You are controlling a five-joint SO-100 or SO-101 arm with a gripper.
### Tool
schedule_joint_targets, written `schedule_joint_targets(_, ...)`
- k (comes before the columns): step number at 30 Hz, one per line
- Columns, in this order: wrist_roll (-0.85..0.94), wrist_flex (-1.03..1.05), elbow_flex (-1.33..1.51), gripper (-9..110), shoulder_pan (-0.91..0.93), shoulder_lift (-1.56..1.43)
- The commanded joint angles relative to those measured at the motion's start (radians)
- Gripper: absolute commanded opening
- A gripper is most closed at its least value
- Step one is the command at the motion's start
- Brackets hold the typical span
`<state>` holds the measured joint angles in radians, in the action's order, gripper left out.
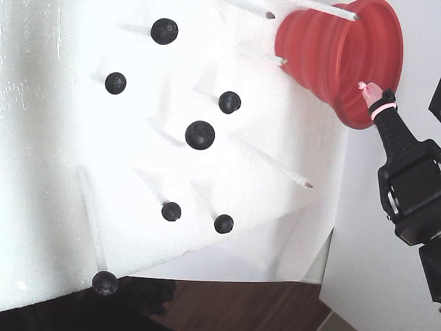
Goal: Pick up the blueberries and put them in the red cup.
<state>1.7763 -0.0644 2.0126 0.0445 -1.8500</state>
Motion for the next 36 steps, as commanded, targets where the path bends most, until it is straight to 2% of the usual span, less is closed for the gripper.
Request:
schedule_joint_targets(1,-0.006,0.021,-0.018,17,-0.015,-0.149)
schedule_joint_targets(36,0.021,0.255,0.207,17,-0.123,-0.436)
